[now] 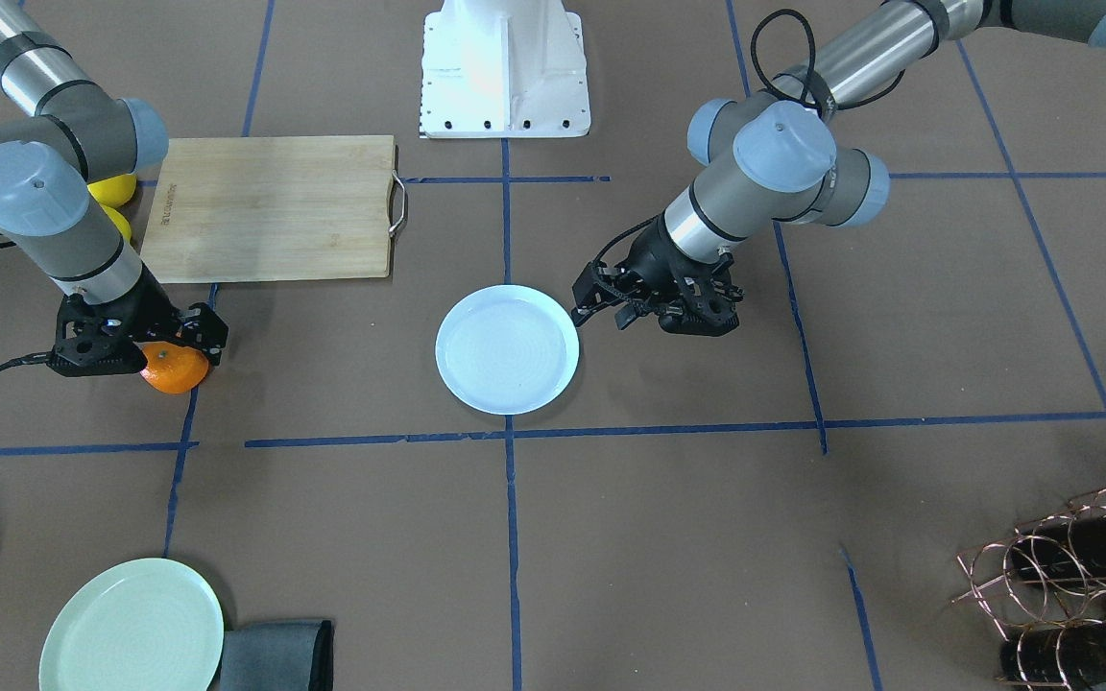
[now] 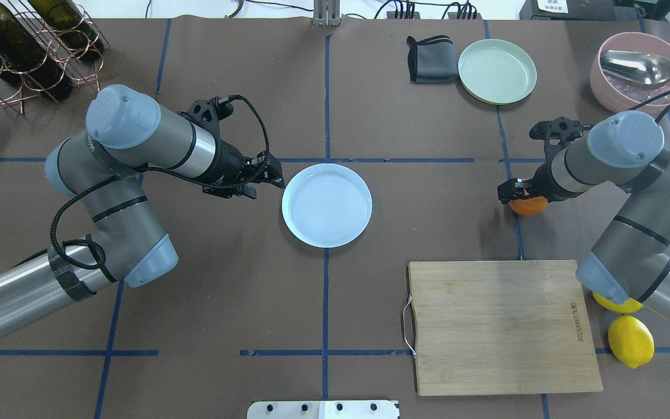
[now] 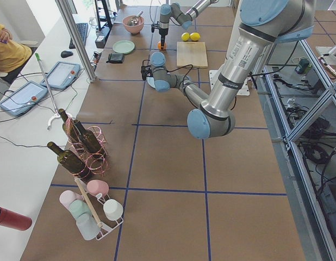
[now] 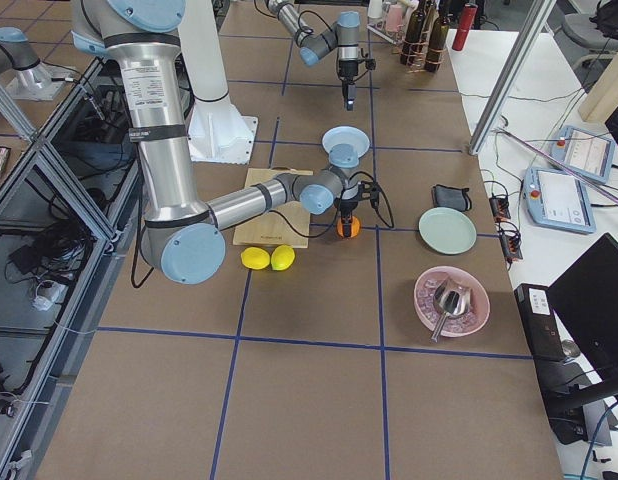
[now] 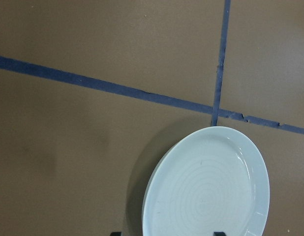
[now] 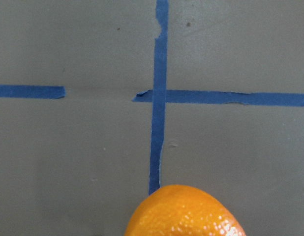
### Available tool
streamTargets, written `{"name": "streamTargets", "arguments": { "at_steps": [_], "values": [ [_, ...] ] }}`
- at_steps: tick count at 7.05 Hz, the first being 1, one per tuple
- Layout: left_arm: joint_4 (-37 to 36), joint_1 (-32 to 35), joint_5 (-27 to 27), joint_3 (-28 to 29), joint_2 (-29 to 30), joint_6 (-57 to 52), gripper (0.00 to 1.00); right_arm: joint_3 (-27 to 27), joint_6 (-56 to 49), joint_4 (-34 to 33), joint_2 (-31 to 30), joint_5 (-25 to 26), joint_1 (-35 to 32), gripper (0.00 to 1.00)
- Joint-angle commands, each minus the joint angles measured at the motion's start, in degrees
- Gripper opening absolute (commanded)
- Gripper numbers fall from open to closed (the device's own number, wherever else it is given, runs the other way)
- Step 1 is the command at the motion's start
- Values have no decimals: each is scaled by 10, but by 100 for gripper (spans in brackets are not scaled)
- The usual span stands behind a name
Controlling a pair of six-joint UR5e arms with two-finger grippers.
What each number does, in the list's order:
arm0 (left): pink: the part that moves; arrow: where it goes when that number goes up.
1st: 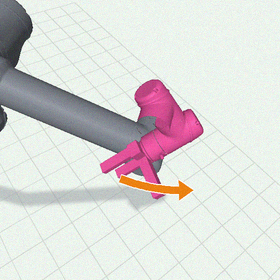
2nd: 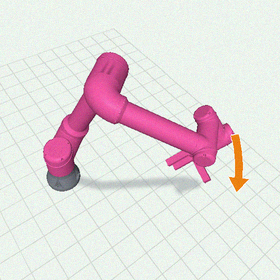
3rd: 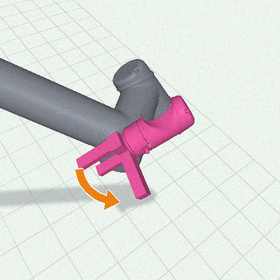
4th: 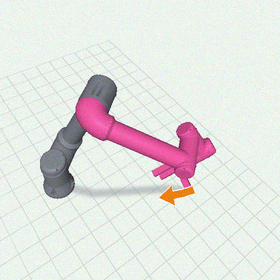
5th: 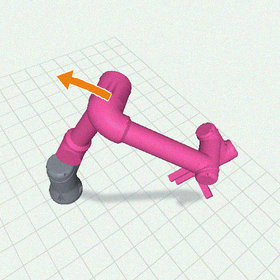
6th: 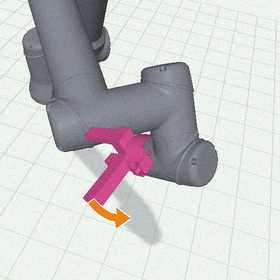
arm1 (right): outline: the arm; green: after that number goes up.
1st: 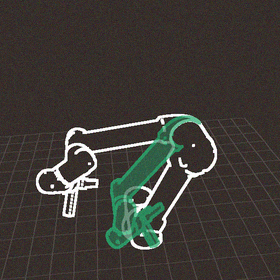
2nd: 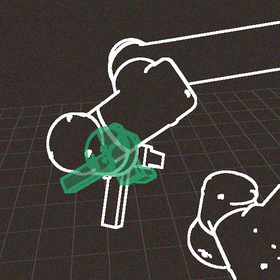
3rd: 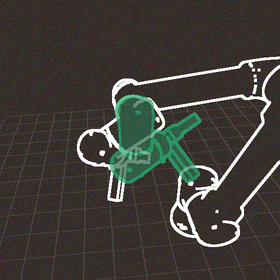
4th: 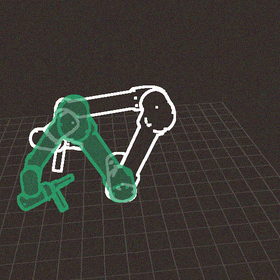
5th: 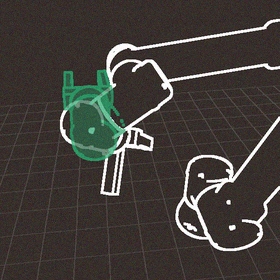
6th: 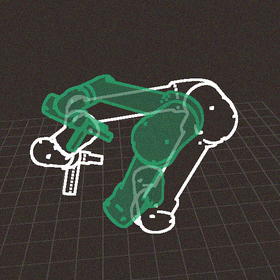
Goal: Pick orange to plate
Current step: 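Close the right gripper around the tangerine, then carry the tangerine over the plate with the right gripper while the left withdraws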
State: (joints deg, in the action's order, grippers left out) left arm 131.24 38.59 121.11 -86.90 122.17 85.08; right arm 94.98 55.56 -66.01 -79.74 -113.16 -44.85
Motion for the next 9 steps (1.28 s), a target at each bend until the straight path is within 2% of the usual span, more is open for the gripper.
{"name": "streamTargets", "arguments": {
  "at_steps": [1, 2, 3, 4, 5, 7, 8, 9],
  "values": [
    [1, 1, 0, -3, 0, 0, 69, 1, 0, 0, 1, 30, 1, 47],
    [0, 3, 0, -12, 0, -1, 69, 8, -1, 0, 1, 29, 1, 15],
    [0, 17, 3, -50, -20, -2, 69, 29, 7, -1, 6, 26, 1, 10],
    [0, 38, 9, -113, -70, -6, 69, 45, 17, -9, 30, 26, 11, 9],
    [1, 70, 36, -161, -120, -21, 70, 49, 69, -8, 50, 26, 30, 8],
    [12, 173, 150, -180, -207, -131, 73, 44, 193, -9, 131, 33, 95, 8],
    [12, 205, 158, -182, -238, -187, 73, 36, 244, -10, 170, 41, 128, 8],
    [12, 212, 163, -182, -253, -211, 73, 16, 270, -10, 202, 74, 151, 8]
  ]
}}
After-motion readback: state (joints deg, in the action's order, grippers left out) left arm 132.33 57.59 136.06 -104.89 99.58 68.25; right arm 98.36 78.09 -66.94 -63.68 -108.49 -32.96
